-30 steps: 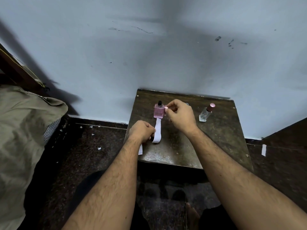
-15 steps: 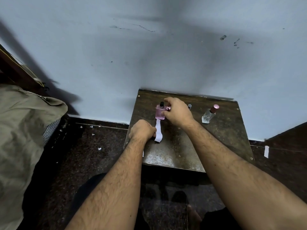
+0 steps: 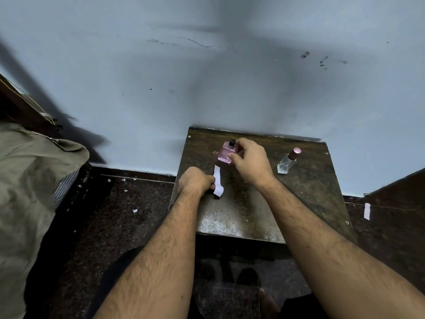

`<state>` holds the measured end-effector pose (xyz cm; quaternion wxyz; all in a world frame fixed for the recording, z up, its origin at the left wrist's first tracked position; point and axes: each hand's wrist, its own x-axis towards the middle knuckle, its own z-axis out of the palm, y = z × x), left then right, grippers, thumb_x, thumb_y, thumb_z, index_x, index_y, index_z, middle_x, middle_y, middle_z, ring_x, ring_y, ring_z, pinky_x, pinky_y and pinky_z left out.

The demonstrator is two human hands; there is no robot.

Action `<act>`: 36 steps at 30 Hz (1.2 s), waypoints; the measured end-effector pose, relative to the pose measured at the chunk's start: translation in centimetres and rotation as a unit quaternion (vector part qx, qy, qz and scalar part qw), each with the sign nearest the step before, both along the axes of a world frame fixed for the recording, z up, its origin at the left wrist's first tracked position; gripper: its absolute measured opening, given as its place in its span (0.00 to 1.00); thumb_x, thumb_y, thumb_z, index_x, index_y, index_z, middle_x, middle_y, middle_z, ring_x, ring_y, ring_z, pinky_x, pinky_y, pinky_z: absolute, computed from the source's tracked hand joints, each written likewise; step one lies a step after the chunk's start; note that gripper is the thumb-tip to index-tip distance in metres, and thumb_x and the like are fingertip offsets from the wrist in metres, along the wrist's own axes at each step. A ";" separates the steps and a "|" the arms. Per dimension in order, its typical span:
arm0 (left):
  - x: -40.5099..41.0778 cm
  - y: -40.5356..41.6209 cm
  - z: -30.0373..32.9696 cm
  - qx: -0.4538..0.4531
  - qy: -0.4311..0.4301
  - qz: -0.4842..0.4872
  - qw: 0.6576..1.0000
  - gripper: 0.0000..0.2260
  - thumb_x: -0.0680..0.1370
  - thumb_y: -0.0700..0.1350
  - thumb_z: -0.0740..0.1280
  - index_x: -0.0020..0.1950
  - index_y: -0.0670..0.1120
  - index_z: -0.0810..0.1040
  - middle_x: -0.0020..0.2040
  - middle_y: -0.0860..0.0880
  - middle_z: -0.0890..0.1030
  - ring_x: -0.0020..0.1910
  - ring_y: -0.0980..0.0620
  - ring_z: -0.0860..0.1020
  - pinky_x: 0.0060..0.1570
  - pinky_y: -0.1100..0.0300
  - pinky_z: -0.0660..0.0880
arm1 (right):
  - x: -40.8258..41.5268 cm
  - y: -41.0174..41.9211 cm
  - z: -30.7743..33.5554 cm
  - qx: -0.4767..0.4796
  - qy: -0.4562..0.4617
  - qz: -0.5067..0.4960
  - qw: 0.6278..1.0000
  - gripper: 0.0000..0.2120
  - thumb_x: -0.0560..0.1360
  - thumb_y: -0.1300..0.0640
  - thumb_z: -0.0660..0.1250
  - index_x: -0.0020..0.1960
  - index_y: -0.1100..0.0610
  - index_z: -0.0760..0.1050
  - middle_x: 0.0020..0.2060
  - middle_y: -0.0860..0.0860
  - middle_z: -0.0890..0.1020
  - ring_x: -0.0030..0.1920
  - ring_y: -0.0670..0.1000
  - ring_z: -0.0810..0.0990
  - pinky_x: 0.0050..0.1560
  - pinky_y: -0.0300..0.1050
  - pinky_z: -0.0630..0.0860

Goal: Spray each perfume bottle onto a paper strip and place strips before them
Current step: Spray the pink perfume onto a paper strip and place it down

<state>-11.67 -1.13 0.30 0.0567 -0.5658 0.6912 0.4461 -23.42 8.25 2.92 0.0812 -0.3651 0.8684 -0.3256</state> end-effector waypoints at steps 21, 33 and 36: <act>-0.4 -0.5 0.3 -0.036 -0.018 -0.024 0.999 0.10 0.64 0.56 0.76 0.35 0.50 0.83 0.45 0.46 0.85 0.49 0.41 0.82 0.51 0.41 0.78 | 0.7 -0.7 -1.1 0.079 -0.003 0.067 0.995 0.10 0.75 0.57 0.70 0.55 0.55 0.78 0.47 0.48 0.80 0.46 0.47 0.76 0.46 0.40 0.68; 0.0 1.0 0.3 -0.222 -0.004 -0.115 0.968 0.09 0.73 0.50 0.75 0.53 0.55 0.83 0.51 0.50 0.84 0.53 0.48 0.80 0.49 0.56 0.75 | 0.5 -0.7 -1.0 0.076 0.015 0.055 0.995 0.09 0.74 0.57 0.71 0.54 0.57 0.79 0.49 0.51 0.82 0.49 0.51 0.79 0.52 0.47 0.76; 0.0 1.1 0.4 -0.239 -0.003 -0.124 0.963 0.11 0.74 0.50 0.73 0.56 0.55 0.83 0.53 0.49 0.84 0.55 0.47 0.80 0.52 0.55 0.76 | 0.3 -0.5 -0.9 0.062 0.016 0.043 0.997 0.11 0.74 0.57 0.70 0.56 0.57 0.79 0.51 0.52 0.82 0.50 0.51 0.79 0.54 0.45 0.75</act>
